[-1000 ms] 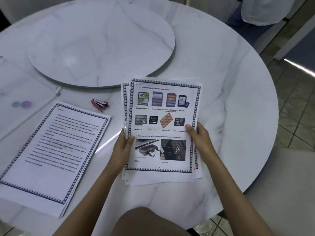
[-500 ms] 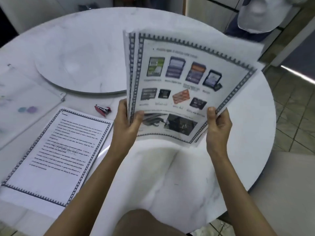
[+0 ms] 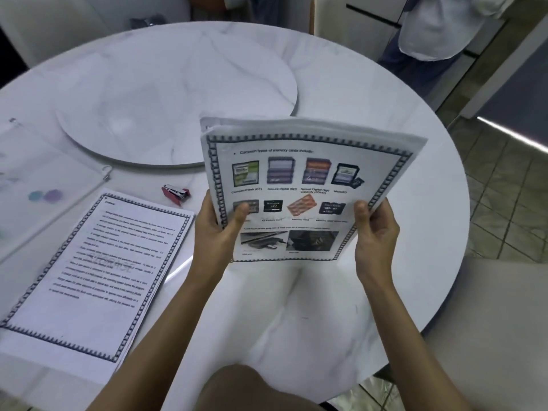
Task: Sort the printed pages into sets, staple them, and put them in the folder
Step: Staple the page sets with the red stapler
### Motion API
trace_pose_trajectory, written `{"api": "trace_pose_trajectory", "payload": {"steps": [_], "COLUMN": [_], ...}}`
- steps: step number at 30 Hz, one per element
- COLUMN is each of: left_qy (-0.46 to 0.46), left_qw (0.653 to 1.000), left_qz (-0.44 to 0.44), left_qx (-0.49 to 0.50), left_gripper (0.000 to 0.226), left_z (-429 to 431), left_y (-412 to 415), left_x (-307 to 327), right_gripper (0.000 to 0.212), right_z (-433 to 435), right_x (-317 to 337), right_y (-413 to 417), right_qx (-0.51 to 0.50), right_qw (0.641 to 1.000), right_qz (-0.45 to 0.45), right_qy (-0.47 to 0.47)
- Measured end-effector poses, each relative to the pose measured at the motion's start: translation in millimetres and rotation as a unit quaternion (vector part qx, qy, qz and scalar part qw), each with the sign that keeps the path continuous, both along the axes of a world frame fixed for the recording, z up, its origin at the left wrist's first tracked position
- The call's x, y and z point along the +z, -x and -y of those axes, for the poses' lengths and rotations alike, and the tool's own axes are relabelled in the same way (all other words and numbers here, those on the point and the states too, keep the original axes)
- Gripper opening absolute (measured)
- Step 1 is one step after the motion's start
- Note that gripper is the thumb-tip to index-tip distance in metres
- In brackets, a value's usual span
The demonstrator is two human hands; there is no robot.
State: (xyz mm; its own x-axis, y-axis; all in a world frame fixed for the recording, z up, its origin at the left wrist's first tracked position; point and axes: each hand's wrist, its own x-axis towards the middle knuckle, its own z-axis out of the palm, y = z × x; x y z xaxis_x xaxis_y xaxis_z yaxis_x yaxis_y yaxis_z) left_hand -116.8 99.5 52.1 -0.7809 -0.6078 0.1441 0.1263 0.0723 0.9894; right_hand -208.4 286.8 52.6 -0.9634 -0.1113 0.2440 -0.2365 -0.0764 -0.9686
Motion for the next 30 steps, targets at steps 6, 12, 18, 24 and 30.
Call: {"api": "trace_pose_trajectory", "payload": {"steps": [6, 12, 18, 24, 30], "left_qy": [0.018, 0.042, 0.050, 0.072, 0.049], "left_qw": [0.998, 0.998, 0.997, 0.994, 0.994], "left_qz": [0.052, 0.039, 0.062, 0.084, 0.102], "left_qx": [-0.006, 0.004, 0.007, 0.012, 0.008], "left_gripper": [0.029, 0.034, 0.030, 0.019, 0.012], "left_z": [-1.3, -12.9, -11.1, -1.2, 18.7], "left_y": [-13.4, -18.2, -20.4, -24.3, -18.8], "left_x": [-20.7, -24.0, -21.4, -17.1, -18.5], "right_gripper": [0.021, 0.036, 0.020, 0.017, 0.026], "right_z": [1.4, -1.3, -4.2, -8.9, -10.7], "right_x": [-11.6, -13.8, -14.8, -14.0, -34.6], "right_y": [-10.4, -10.9, -11.5, -5.9, -24.6], "right_qx": [0.017, -0.004, 0.016, 0.043, 0.081], "right_qw": [0.999, 0.999, 0.998, 0.992, 0.972], "right_qz": [0.038, 0.043, 0.042, 0.070, 0.153], "right_qy": [-0.010, -0.022, -0.048, -0.099, -0.158]}}
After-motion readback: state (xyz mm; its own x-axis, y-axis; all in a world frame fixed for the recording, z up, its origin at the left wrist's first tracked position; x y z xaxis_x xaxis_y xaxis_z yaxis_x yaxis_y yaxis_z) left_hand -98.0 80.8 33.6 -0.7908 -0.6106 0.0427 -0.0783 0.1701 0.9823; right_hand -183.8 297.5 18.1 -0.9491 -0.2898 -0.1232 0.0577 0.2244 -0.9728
